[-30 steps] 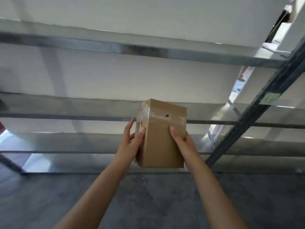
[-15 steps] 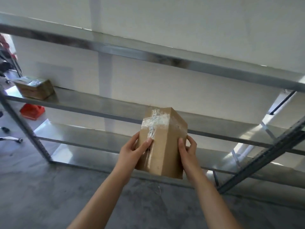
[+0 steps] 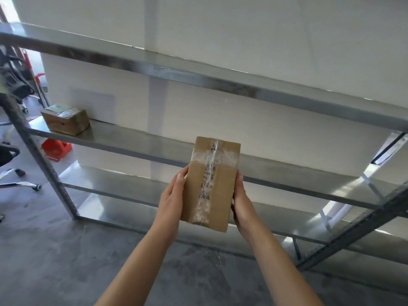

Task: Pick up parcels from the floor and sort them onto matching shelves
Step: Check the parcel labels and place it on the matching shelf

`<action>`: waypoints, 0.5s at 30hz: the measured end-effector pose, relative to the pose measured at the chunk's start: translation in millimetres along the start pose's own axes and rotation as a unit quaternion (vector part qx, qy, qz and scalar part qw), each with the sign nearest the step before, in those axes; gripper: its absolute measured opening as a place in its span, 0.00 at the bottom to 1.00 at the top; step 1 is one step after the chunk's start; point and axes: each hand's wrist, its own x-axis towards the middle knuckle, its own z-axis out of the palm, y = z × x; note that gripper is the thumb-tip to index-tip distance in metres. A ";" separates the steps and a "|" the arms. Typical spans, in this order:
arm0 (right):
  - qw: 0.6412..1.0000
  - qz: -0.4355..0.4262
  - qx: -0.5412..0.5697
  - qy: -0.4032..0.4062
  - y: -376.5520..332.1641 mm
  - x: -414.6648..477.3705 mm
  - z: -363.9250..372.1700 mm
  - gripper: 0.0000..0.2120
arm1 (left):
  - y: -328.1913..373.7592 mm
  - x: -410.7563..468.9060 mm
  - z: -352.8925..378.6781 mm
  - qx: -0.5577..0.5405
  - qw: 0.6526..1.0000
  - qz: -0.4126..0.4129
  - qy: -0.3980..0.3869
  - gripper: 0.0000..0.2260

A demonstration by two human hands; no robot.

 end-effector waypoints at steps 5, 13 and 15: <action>0.998 0.028 0.040 -0.046 -12.6 -8.7 4.4 0.32 | 11.4 0.2 -8.7 -0.010 0.999 0.012 -0.033 0.16; 0.995 0.008 0.084 -0.059 -24.3 -7.6 3.6 0.30 | 16.3 0.5 -14.0 0.020 0.998 0.007 -0.064 0.17; 0.996 0.003 0.071 -0.061 -20.3 -6.4 0.8 0.28 | 15.6 -1.8 -13.6 0.017 0.996 -0.006 -0.088 0.24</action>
